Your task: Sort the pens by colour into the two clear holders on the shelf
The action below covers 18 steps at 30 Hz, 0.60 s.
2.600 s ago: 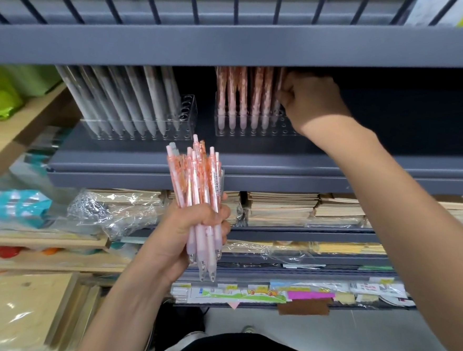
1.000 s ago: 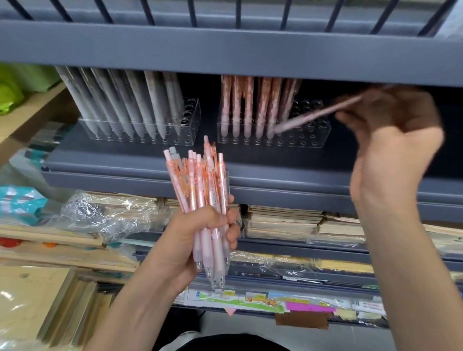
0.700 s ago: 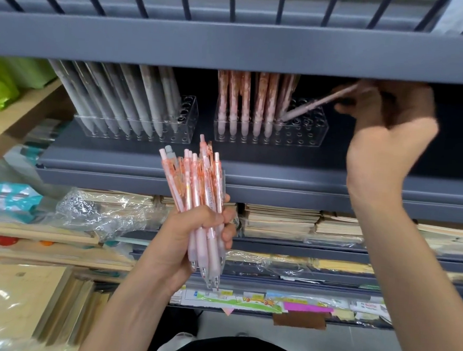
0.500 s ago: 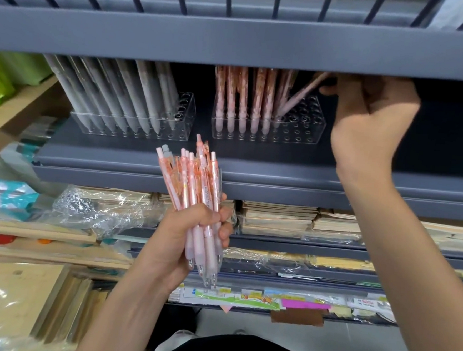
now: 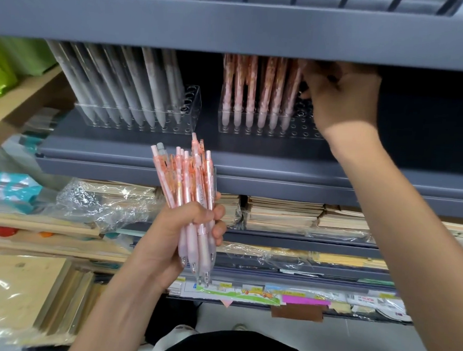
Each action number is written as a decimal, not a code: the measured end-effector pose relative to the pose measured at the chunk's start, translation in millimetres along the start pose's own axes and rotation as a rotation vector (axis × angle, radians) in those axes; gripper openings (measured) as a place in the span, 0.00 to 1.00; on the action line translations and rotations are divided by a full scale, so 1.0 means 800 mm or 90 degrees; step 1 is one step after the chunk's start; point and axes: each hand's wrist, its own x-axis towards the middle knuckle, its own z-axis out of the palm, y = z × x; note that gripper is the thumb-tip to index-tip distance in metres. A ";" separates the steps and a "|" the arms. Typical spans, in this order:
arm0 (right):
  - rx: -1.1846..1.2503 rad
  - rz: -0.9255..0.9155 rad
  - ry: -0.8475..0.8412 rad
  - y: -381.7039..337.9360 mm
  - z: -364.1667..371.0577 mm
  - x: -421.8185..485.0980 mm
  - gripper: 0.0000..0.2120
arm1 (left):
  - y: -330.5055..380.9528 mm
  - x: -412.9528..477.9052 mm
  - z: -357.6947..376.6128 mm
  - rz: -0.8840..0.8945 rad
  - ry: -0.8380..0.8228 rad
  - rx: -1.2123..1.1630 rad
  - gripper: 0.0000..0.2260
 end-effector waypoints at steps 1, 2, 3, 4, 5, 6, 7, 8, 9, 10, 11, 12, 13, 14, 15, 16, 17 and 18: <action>-0.001 0.003 0.000 0.000 0.001 0.001 0.13 | 0.001 0.000 -0.002 -0.001 0.001 0.003 0.26; -0.005 0.006 0.002 0.001 0.002 0.001 0.13 | 0.003 0.000 -0.004 -0.003 0.003 0.004 0.26; -0.007 0.014 0.008 0.002 0.001 0.000 0.14 | 0.004 0.000 -0.006 -0.005 0.002 0.006 0.26; -0.018 0.017 0.018 0.003 -0.001 -0.003 0.15 | 0.006 0.000 -0.007 -0.007 -0.003 0.008 0.26; -0.041 0.012 0.031 0.004 -0.004 -0.005 0.15 | 0.007 -0.001 -0.008 -0.009 -0.009 0.012 0.25; -0.074 -0.004 0.054 0.003 -0.008 -0.009 0.14 | 0.009 -0.001 -0.009 -0.012 -0.015 0.018 0.24; -0.096 -0.026 0.085 0.002 -0.011 -0.013 0.12 | 0.010 -0.002 -0.011 -0.015 -0.020 0.023 0.24; -0.087 -0.053 0.124 -0.001 -0.013 -0.020 0.10 | 0.012 -0.002 -0.012 -0.021 -0.026 0.028 0.23; -0.044 -0.074 0.152 -0.007 -0.013 -0.030 0.07 | 0.014 -0.003 -0.014 -0.028 -0.033 0.030 0.23; 0.006 -0.086 0.159 -0.013 -0.013 -0.041 0.05 | 0.016 -0.004 -0.016 -0.033 -0.043 0.033 0.23; 0.039 -0.084 0.133 -0.020 -0.010 -0.052 0.05 | 0.018 -0.004 -0.018 -0.038 -0.053 0.037 0.22; 0.055 -0.067 0.072 -0.028 -0.007 -0.065 0.06 | 0.019 -0.004 -0.020 -0.042 -0.063 0.043 0.22; 0.061 -0.036 -0.011 -0.036 -0.003 -0.075 0.07 | 0.020 -0.004 -0.021 -0.048 -0.072 0.051 0.22; 0.066 0.006 -0.099 -0.044 0.002 -0.085 0.07 | 0.022 -0.004 -0.022 -0.057 -0.079 0.059 0.23; 0.067 0.050 -0.176 -0.050 0.007 -0.091 0.06 | 0.022 -0.004 -0.023 -0.068 -0.086 0.066 0.23; 0.063 0.092 -0.241 -0.055 0.011 -0.095 0.04 | 0.023 -0.005 -0.024 -0.080 -0.096 0.073 0.24; 0.060 0.133 -0.299 -0.060 0.015 -0.098 0.03 | 0.024 -0.005 -0.024 -0.093 -0.106 0.079 0.25; 0.059 0.172 -0.348 -0.063 0.019 -0.100 0.04 | 0.026 -0.006 -0.025 -0.105 -0.116 0.087 0.27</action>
